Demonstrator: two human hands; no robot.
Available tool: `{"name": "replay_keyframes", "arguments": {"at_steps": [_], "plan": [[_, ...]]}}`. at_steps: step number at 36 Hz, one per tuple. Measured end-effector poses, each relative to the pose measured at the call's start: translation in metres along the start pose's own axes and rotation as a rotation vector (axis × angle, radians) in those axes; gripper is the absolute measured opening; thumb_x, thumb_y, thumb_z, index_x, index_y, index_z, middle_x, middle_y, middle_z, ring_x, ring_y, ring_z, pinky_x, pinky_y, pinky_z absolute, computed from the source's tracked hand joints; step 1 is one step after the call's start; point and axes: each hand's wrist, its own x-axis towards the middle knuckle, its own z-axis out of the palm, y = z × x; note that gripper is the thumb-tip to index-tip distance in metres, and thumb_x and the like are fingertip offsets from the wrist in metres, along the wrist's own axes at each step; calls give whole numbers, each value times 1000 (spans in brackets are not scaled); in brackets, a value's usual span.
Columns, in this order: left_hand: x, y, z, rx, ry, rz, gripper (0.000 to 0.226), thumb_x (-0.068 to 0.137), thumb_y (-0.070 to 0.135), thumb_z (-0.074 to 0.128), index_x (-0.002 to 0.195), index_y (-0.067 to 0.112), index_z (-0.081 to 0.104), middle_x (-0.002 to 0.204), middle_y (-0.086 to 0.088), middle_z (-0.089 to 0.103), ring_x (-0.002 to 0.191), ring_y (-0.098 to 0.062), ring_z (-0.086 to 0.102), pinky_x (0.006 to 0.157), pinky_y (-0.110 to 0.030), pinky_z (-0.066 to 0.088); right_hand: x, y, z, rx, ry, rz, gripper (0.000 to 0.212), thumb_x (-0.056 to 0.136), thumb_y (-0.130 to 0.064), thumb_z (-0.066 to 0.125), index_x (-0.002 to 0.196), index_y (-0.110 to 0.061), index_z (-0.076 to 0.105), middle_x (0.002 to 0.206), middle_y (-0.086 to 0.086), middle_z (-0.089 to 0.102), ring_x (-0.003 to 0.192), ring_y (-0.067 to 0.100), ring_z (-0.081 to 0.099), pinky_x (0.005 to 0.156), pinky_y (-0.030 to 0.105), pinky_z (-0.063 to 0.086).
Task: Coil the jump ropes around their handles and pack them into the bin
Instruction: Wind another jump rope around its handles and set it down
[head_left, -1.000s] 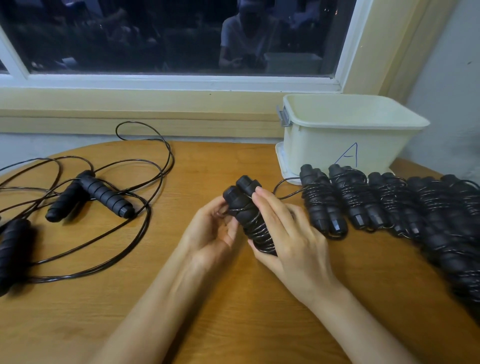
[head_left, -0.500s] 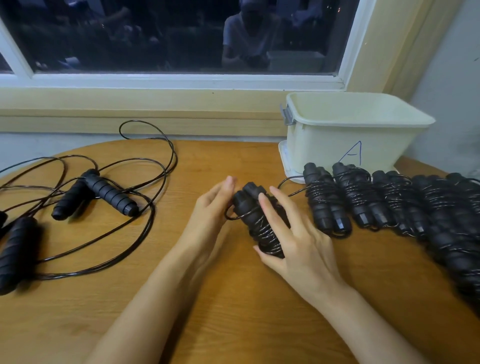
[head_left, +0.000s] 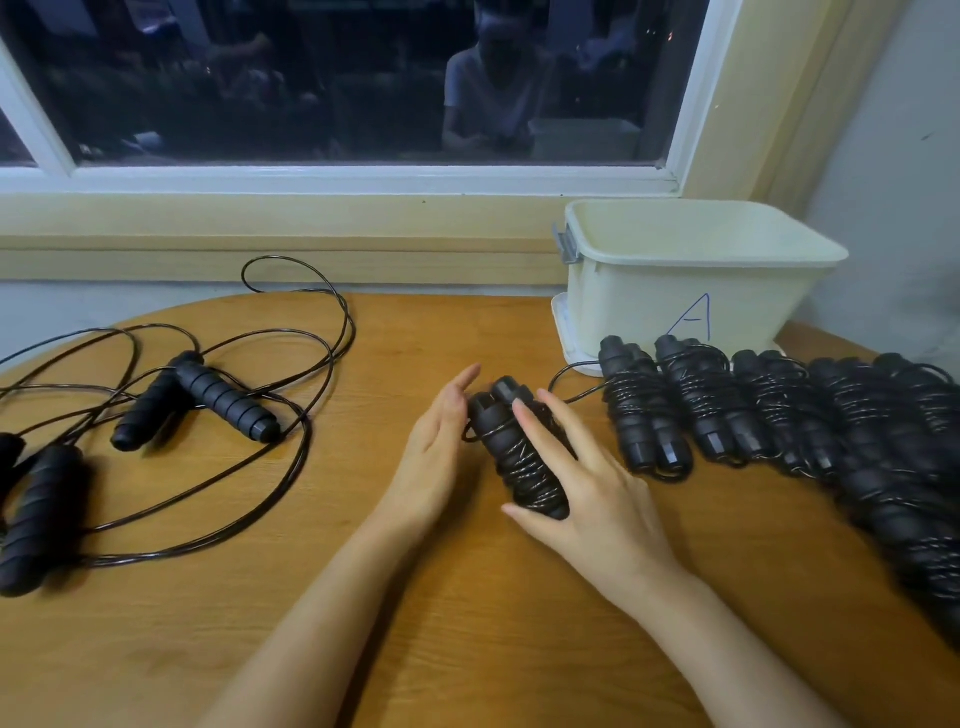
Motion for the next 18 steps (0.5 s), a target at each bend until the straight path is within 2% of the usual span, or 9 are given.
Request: {"name": "replay_keyframes", "arguments": {"at_steps": [4, 7, 9, 11, 13, 15, 18], "plan": [[-2, -9, 5, 248, 126, 92, 57, 98, 54, 29, 144, 26, 46, 135, 8, 60, 125, 0, 53, 108, -31, 42, 2, -1, -15, -52, 24, 99, 94, 73, -52, 80, 152, -41, 30, 158, -5, 34, 125, 16, 56, 75, 32, 58], [-8, -7, 13, 404, 138, 136, 53, 101, 52, 29, 143, 26, 47, 132, 5, 61, 123, -10, 53, 102, -29, 41, -3, 1, -39, -69, -17, 175, 88, 83, -55, 70, 153, -49, 16, 163, -15, 15, 135, 12, 46, 89, 31, 52], [-15, -5, 21, 492, 121, 149, 55, 98, 49, 29, 143, 24, 48, 132, 4, 62, 121, -12, 53, 96, -23, 38, -11, 4, -57, -111, -62, 231, 86, 87, -58, 63, 152, -51, 7, 164, -18, 5, 134, 10, 45, 92, 28, 49], [-21, -4, 29, 564, 92, 154, 50, 101, 44, 34, 142, 22, 50, 133, 2, 62, 120, -15, 54, 96, -25, 39, -23, 10, -73, -148, -93, 291, 85, 89, -59, 60, 152, -51, 4, 164, -17, 1, 132, 11, 47, 93, 28, 49], [-29, -3, 40, 609, 49, 165, 46, 103, 42, 36, 140, 20, 52, 133, 1, 62, 120, -19, 55, 100, -32, 42, -37, 19, -88, -182, -107, 355, 85, 89, -59, 59, 153, -51, 4, 164, -17, 0, 128, 12, 51, 90, 29, 51], [-37, 1, 51, 638, 12, 175, 53, 99, 46, 33, 138, 18, 55, 132, 1, 63, 118, -23, 56, 101, -37, 42, -53, 30, -99, -225, -107, 392, 85, 88, -60, 60, 154, -49, 6, 164, -17, 1, 120, 13, 57, 84, 28, 55], [-45, 5, 67, 672, -23, 177, 60, 96, 52, 30, 136, 17, 58, 130, 0, 65, 116, -26, 56, 102, -38, 41, -75, 44, -113, -276, -101, 437, 85, 88, -58, 61, 155, -43, 12, 165, -9, 9, 130, 18, 50, 96, 34, 51]]}}
